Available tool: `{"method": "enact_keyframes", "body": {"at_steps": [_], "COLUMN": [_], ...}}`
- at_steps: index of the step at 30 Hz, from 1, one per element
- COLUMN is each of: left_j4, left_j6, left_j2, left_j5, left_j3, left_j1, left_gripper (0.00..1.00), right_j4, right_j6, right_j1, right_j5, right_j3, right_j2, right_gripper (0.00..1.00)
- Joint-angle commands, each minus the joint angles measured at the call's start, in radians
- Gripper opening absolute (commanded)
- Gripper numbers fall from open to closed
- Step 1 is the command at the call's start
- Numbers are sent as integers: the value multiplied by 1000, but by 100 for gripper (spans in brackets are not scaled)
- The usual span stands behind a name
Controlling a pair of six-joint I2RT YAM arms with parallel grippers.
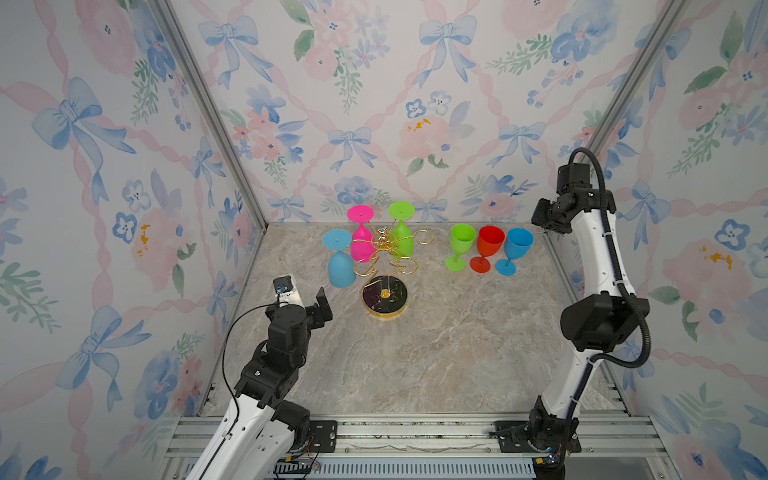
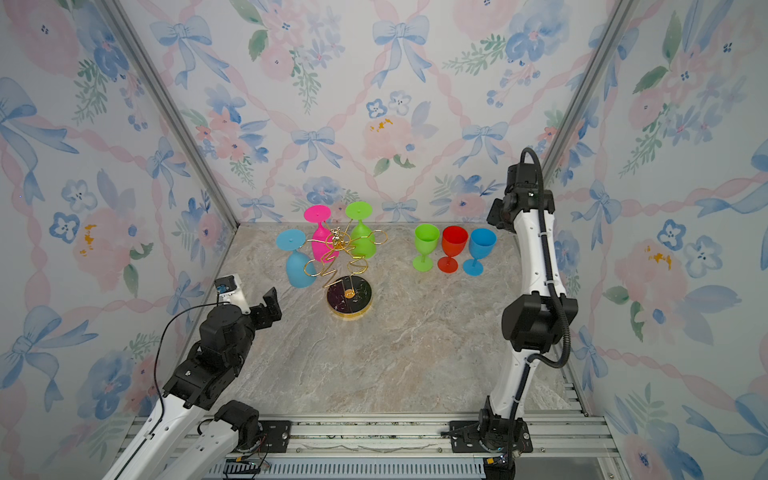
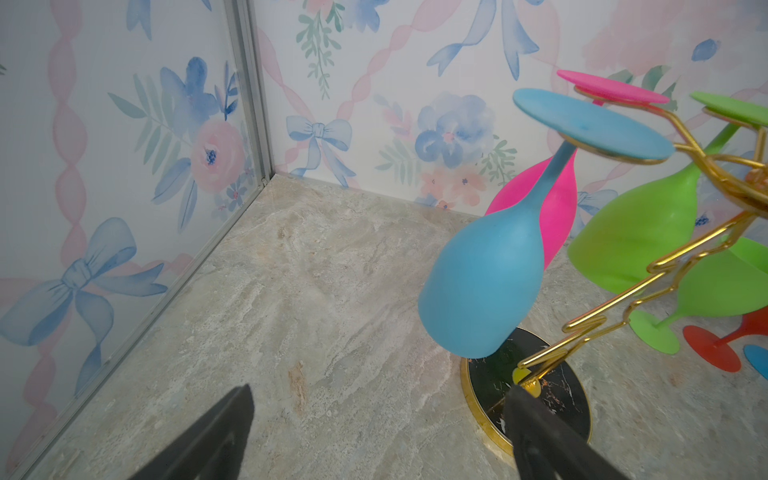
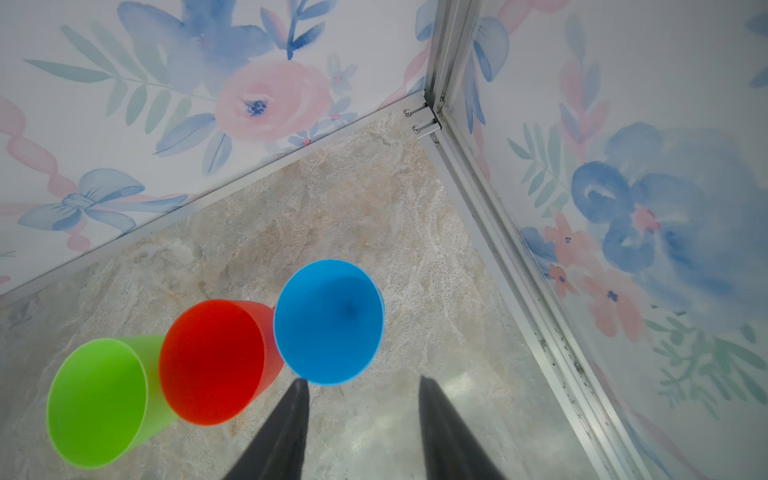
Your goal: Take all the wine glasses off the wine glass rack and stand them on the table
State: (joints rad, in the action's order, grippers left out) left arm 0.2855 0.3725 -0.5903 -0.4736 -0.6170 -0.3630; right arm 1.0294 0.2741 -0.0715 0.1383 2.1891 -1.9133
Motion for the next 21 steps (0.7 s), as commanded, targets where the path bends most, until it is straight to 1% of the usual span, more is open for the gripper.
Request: {"method": "enact_keyframes", "body": {"at_steps": [1, 3, 4, 6, 8, 11, 13, 17, 21], "left_j4": [-19, -19, -19, -19, -18, -18, -15, 15, 64], "left_j6": [20, 22, 22, 23, 27, 30, 31, 52, 55], "left_j2": [-3, -18, -34, -36, -33, -36, -39, -48, -83], "left_j5": [7, 8, 7, 4, 4, 12, 16, 18, 16], "left_j3": [10, 8, 7, 6, 5, -2, -11, -57, -137], "left_j1": [11, 12, 13, 15, 17, 19, 21, 30, 38], "left_gripper": [95, 95, 95, 95, 95, 96, 96, 96, 96], "right_j4": [-178, -357, -427, -541, -584, -595, -595, -610, -652], "right_j6": [-56, -68, -72, -78, -85, -107, -129, -180, -220], "right_j1": [42, 61, 67, 77, 85, 109, 142, 239, 358], "right_j5": [-34, -98, -115, -145, -181, -243, -255, -229, -154], "right_j3": [-209, -426, -513, -671, -766, -869, -929, -1044, -1152], "right_j2": [164, 333, 398, 521, 604, 688, 734, 814, 878], "right_gripper": [57, 69, 71, 74, 75, 78, 79, 79, 79]}}
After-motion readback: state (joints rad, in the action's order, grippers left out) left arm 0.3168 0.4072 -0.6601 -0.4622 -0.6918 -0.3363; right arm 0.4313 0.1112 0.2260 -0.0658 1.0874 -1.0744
